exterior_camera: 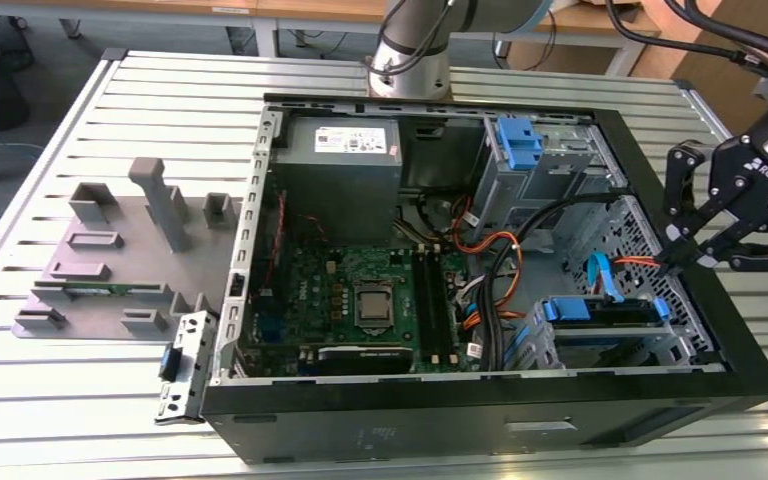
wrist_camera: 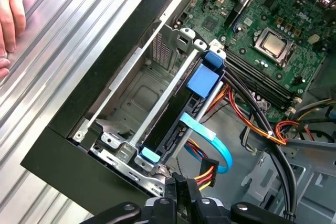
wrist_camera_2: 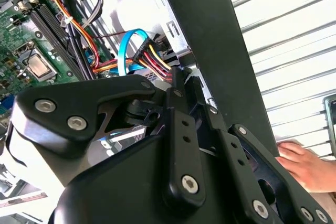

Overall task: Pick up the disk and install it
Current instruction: 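Insert the second disk wire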

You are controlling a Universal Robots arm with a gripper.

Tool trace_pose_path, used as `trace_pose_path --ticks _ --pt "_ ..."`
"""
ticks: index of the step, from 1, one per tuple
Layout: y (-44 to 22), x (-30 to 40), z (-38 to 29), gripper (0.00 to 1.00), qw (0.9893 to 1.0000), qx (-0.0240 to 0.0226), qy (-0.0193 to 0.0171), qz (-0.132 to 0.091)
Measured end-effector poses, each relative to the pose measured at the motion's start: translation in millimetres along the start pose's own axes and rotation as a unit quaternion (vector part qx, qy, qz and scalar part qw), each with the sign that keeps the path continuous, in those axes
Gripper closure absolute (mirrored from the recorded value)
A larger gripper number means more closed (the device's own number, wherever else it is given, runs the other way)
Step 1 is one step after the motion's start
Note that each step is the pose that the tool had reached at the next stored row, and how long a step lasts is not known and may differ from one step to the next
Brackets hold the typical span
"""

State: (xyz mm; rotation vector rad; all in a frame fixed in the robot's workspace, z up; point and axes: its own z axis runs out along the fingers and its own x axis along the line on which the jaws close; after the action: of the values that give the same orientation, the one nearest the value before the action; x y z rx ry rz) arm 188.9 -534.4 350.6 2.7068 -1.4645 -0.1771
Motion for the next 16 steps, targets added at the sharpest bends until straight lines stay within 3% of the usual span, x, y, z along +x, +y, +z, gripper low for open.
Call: trace_pose_path --ticks 16 --pt "0.1 0.0 0.4 0.79 1.0 0.0002 -0.0001 0.0"
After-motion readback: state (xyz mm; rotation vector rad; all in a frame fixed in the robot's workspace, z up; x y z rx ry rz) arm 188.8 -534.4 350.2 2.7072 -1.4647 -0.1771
